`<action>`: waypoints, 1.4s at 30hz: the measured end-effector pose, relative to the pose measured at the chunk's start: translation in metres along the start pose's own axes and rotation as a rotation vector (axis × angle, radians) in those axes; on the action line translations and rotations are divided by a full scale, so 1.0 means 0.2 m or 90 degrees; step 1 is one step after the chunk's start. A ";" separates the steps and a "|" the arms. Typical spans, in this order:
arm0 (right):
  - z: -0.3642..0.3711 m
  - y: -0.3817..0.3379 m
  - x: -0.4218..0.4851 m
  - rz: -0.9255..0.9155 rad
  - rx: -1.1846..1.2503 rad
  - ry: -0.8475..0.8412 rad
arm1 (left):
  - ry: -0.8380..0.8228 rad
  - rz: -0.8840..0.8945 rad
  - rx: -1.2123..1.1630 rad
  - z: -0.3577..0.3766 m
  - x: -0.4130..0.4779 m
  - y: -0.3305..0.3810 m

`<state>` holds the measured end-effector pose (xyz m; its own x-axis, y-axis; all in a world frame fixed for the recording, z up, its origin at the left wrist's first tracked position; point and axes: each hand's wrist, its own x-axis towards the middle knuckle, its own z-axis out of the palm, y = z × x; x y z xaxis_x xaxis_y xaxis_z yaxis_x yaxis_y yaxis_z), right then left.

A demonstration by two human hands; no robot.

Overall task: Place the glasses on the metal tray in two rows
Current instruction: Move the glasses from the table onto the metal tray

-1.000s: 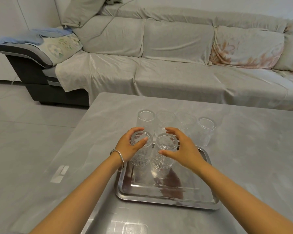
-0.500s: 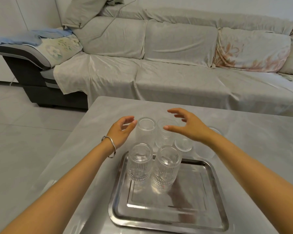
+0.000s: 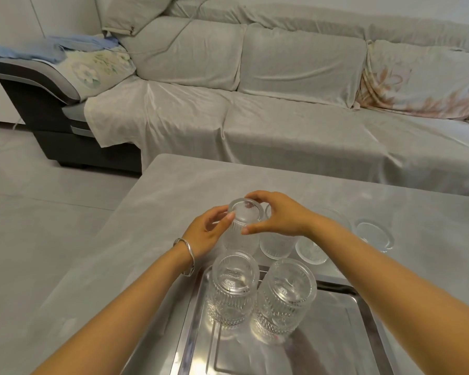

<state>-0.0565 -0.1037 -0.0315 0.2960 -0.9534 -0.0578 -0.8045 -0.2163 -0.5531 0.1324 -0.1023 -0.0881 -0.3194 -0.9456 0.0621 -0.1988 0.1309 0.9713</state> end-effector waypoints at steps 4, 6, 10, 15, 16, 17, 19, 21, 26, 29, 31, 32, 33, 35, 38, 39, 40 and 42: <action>-0.01 -0.02 -0.03 -0.027 0.029 0.045 | 0.019 0.033 -0.020 0.01 -0.02 0.05; -0.04 -0.06 -0.07 -0.040 0.068 0.076 | 0.026 0.058 -0.027 -0.01 -0.03 0.12; -0.15 -0.17 -0.16 -0.057 0.162 0.123 | 0.038 0.103 -0.050 -0.03 -0.05 0.30; -0.32 -0.29 -0.36 -0.076 0.310 0.170 | 0.007 0.172 -0.055 0.01 -0.16 0.57; -0.34 -0.29 -0.38 -0.077 0.331 0.175 | 0.000 0.181 -0.058 0.02 -0.17 0.60; -0.35 -0.29 -0.40 -0.077 0.346 0.177 | -0.007 0.189 -0.061 0.03 -0.18 0.61; -0.38 -0.28 -0.47 -0.074 0.358 0.187 | -0.027 0.203 -0.061 0.07 -0.20 0.65; -0.41 -0.27 -0.57 -0.067 0.351 0.200 | -0.054 0.211 -0.055 0.12 -0.25 0.69; -0.43 -0.17 -0.80 -0.031 0.346 0.248 | -0.099 0.147 0.046 0.26 -0.32 0.64; -0.40 -0.08 -0.89 0.013 0.355 0.287 | -0.141 0.086 0.223 0.29 -0.36 0.51; -0.37 -0.03 -0.94 0.036 0.362 0.300 | -0.150 0.074 0.372 0.28 -0.37 0.45; -0.35 0.00 -0.96 0.044 0.363 0.302 | -0.155 0.075 0.442 0.27 -0.38 0.43; -0.33 0.02 -0.98 0.052 0.365 0.300 | -0.162 0.076 0.497 0.26 -0.38 0.41; -0.28 0.07 -1.00 0.073 0.363 0.292 | -0.179 0.070 0.548 0.25 -0.38 0.40; -0.18 0.14 -1.02 0.108 0.357 0.271 | -0.175 0.063 0.515 0.25 -0.37 0.37; -0.15 0.15 -1.02 0.117 0.358 0.264 | -0.171 0.063 0.501 0.25 -0.37 0.36; -0.12 0.17 -1.02 0.125 0.358 0.258 | -0.169 0.062 0.492 0.26 -0.36 0.36; -0.06 0.18 -1.02 0.139 0.360 0.248 | -0.162 0.066 0.484 0.26 -0.36 0.35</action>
<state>-0.1527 0.0797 -0.0301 -0.1309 -0.9910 0.0268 -0.4029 0.0285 -0.9148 0.0937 -0.0099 -0.0365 -0.5532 -0.8331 0.0001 -0.7032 0.4669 0.5362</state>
